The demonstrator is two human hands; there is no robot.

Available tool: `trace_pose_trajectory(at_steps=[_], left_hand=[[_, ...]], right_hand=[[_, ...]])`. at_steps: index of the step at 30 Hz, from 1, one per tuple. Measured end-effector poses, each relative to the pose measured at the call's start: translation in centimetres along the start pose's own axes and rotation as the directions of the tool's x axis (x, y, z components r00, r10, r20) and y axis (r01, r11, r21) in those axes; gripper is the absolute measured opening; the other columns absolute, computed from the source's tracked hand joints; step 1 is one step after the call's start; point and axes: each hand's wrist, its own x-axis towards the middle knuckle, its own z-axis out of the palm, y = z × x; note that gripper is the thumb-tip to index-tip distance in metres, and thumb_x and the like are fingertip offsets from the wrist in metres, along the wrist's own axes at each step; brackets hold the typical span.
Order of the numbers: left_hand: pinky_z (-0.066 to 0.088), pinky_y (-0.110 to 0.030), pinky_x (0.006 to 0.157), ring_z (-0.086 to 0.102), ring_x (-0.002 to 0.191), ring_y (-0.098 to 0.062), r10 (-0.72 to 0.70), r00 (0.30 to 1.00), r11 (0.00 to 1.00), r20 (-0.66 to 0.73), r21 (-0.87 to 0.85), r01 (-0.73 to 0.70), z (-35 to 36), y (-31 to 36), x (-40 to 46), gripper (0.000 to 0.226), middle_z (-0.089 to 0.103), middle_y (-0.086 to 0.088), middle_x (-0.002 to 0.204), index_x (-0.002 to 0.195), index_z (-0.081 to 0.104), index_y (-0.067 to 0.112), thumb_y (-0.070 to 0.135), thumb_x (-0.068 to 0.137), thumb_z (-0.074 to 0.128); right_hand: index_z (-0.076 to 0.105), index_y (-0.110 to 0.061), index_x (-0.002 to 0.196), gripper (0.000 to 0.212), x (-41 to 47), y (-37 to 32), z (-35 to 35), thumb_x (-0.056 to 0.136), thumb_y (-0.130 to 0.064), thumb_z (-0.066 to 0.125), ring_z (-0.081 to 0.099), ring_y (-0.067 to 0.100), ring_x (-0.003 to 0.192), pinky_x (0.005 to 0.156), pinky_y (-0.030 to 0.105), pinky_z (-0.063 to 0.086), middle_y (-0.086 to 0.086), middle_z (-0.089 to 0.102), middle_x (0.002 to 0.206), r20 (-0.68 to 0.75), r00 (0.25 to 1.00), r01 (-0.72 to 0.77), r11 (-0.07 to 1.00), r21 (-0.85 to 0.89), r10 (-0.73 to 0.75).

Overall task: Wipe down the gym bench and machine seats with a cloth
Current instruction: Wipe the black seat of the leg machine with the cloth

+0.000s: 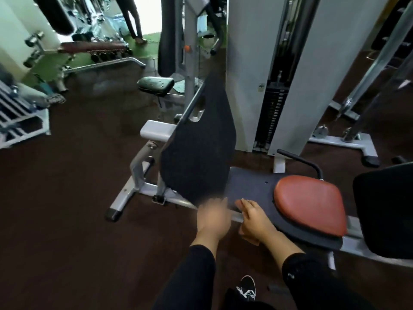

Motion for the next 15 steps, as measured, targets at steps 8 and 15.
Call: trace_pose_trajectory(at_steps=[8,15], left_hand=[[0.036,-0.041,0.1,0.04,0.13,-0.02,-0.258,0.963,0.966,-0.073,-0.041,0.255,0.9,-12.1,-13.9,0.048,0.049,0.003,0.139,0.145,0.038,0.023,0.034,0.098,0.036],[0.028,-0.042,0.11,0.04,0.132,-0.017,-0.57,0.813,0.816,-0.117,-0.199,0.543,1.7,-19.8,-23.8,0.048,0.049,0.004,0.14,0.145,0.04,0.023,0.033,0.099,0.037]], right_hand=[[0.035,-0.013,0.144,0.047,-6.1,-9.8,10.0,0.097,-0.014,0.041,0.036,0.024,0.134,0.111,0.029,0.026,0.009,0.037,0.145,0.202,0.965,0.18,0.982,-0.051,-0.167],[0.035,-0.013,0.142,0.045,-10.0,-20.2,17.2,0.098,-0.015,0.041,0.043,0.026,0.127,0.105,0.031,0.033,0.009,0.043,0.135,0.332,0.86,0.431,0.9,-0.066,-0.387]])
